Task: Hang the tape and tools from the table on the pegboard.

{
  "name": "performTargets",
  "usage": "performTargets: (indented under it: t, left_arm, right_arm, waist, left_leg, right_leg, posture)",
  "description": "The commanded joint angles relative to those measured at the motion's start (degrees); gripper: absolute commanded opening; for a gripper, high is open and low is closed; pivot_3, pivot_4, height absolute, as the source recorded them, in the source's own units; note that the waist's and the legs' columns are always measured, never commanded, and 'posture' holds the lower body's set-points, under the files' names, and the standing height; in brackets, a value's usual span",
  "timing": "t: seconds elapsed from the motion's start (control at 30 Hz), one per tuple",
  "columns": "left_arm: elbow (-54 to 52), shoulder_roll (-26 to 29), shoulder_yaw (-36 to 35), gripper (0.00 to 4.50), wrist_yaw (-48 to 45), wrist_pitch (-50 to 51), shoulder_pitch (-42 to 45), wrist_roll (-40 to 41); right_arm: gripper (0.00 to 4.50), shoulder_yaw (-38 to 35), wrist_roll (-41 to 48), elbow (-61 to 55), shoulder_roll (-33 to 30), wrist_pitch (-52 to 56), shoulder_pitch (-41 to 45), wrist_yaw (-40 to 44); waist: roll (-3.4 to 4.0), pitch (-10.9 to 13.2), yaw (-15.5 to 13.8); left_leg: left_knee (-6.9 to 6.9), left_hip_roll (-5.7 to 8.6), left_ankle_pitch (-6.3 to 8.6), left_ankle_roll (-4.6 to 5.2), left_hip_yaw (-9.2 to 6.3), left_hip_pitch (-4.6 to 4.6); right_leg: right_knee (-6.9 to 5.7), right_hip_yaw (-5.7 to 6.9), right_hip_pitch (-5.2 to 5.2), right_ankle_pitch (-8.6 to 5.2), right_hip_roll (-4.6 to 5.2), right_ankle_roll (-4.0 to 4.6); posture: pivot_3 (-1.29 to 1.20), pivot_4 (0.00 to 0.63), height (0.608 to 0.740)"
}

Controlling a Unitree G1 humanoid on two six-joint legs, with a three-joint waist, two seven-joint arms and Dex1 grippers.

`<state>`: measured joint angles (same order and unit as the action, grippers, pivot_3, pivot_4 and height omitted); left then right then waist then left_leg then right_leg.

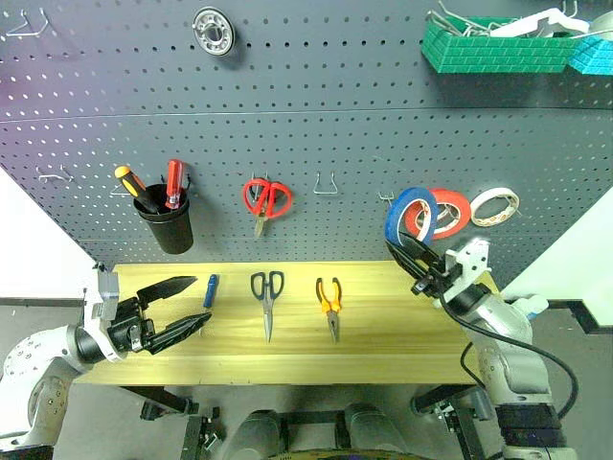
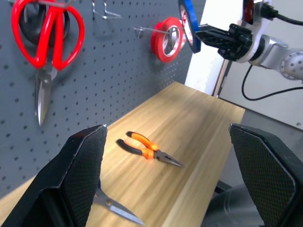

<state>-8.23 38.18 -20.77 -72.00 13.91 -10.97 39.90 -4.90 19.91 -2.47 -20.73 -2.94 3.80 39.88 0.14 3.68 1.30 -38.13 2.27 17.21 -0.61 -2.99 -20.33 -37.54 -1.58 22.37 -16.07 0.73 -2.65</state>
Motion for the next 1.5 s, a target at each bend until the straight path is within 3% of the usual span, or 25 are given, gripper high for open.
performTargets:
  t: [0.03, 0.57, 0.93, 0.97, 1.1, 1.3, 1.5]
  left_arm:
    - [-2.86, 0.5, 0.37, 4.35, 0.92, 0.66, 0.63, 0.47]
    - [-7.9, 0.69, -0.8, 4.35, 4.62, 2.87, -2.45, 1.54]
    - [-9.08, 0.99, -0.92, 4.35, 4.55, 3.37, -2.97, 2.05]
    - [-9.09, 1.02, -0.95, 4.35, 4.51, 3.38, -3.04, 2.08]
    - [-9.01, 1.05, -0.96, 4.35, 4.44, 3.51, -2.99, 2.21]
    - [-8.35, 1.22, -1.03, 4.35, 4.47, 3.34, -2.84, 2.05]
    - [-7.51, 0.77, -2.6, 4.35, 5.34, 1.95, -4.34, 0.95]
  right_arm:
    - [0.68, 0.73, -3.77, 3.28, 0.94, -3.42, 3.16, -2.27]
    - [0.68, 2.17, -10.17, 16.9, 2.63, -9.24, 9.81, -6.59]
    - [4.32, 2.74, -10.17, 18.92, 2.46, -10.76, 9.19, -5.3]
    - [4.48, 2.7, -9.91, 18.67, 2.33, -10.91, 8.89, -4.91]
    - [4.48, 2.51, -8.05, 17.77, 1.76, -10.21, 7.22, -2.26]
    - [4.48, 2.13, -1.75, 12.96, 0.21, -1.02, 3.13, 3.67]
    - [4.48, 6.2, -5.83, 6.38, 1.19, 11.56, 2.71, -2.74]
  waist:
    - [-0.01, -0.01, 0.0]
    - [0.0, -0.01, -0.28]
    - [-0.01, -0.02, -0.26]
    - [-0.01, -0.02, -0.25]
    - [-0.01, -0.02, -0.25]
    - [-0.02, -0.03, -0.31]
    - [-0.06, -0.05, -0.07]
  left_leg:
    - [0.0, 0.0, 0.0, 0.0, 0.01, 0.01]
    - [0.0, 0.0, 0.0, 0.0, 0.02, -0.01]
    - [0.0, 0.0, -0.01, -0.01, 0.02, 0.03]
    - [0.0, 0.0, -0.01, -0.01, 0.02, 0.03]
    - [0.0, 0.0, -0.01, -0.01, 0.02, 0.04]
    - [-0.01, 0.0, -0.01, -0.01, 0.02, 0.05]
    - [-0.05, -0.01, -0.01, -0.01, 0.04, 0.12]
  right_leg:
    - [0.0, 0.0, 0.0, 0.0, 0.0, 0.0]
    - [-0.1, -0.01, 0.06, 0.0, -0.01, 0.01]
    - [-0.15, -0.02, 0.05, 0.0, -0.03, 0.02]
    - [-0.16, -0.02, 0.05, 0.0, -0.04, 0.02]
    - [-0.17, -0.03, 0.05, 0.0, -0.04, 0.02]
    - [-0.18, -0.03, 0.03, 0.0, -0.04, 0.02]
    - [-0.35, -0.09, 0.06, -0.02, -0.07, 0.04]
  posture:
    - [-0.08, 0.0, 0.73]
    - [-0.04, 0.0, 0.73]
    - [-0.04, 0.0, 0.73]
    - [-0.04, 0.0, 0.73]
    - [-0.04, 0.0, 0.73]
    - [-0.04, 0.0, 0.73]
    - [-0.03, 0.0, 0.73]
